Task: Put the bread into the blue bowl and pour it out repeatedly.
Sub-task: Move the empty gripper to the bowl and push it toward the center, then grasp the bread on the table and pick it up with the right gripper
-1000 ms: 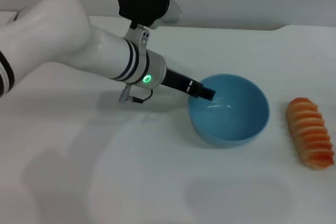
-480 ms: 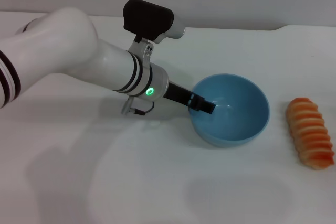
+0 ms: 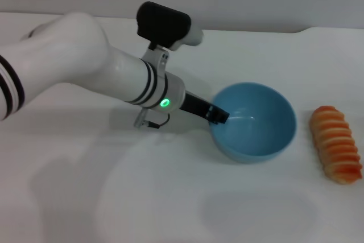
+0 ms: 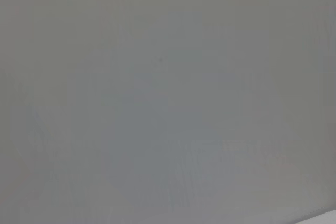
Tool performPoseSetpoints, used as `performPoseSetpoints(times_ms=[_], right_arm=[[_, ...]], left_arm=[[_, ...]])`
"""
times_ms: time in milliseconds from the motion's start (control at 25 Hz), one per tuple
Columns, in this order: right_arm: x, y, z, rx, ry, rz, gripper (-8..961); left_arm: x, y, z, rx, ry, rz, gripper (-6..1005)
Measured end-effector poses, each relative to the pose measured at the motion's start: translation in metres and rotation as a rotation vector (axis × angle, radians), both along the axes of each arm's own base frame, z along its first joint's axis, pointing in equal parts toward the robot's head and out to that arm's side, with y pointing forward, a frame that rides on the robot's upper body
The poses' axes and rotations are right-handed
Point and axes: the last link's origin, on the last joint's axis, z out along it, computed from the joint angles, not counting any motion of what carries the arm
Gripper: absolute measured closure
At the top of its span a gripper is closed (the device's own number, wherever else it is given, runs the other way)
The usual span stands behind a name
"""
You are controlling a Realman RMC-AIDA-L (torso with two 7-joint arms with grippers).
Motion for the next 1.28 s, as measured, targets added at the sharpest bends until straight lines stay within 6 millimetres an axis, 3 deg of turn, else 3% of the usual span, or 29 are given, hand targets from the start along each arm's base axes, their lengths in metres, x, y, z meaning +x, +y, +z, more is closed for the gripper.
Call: performPoseSetpoints(times_ms=[200, 440, 520, 960, 1080, 1280], right_arm=[[-0.001, 0.0, 0.0, 0.0, 0.002, 0.002, 369], [-0.001, 0.0, -0.001, -0.002, 0.004, 0.002, 374], [0.0, -0.001, -0.001, 0.0, 0.004, 0.001, 376], [0.001, 0.008, -0.002, -0.048, 0.075, -0.003, 386], [0.0, 0.015, 0.005, -0.096, 0.118, 0.038, 389], [-0.003, 0.036, 0.025, -0.273, 0.209, 0.057, 394]], left_arm=[[0.005, 0.001, -0.003, 0.004, 0.009, -0.029, 566], [0.017, 0.009, 0.0, 0.015, 0.009, -0.06, 800], [0.023, 0.012, 0.001, 0.013, 0.021, -0.087, 994], [0.063, 0.06, 0.03, 0.123, 0.266, -0.3, 1001], [0.069, 0.073, 0.043, 0.178, 0.336, -0.303, 1001], [0.068, 0.074, 0.044, 0.184, 0.335, -0.299, 1001]])
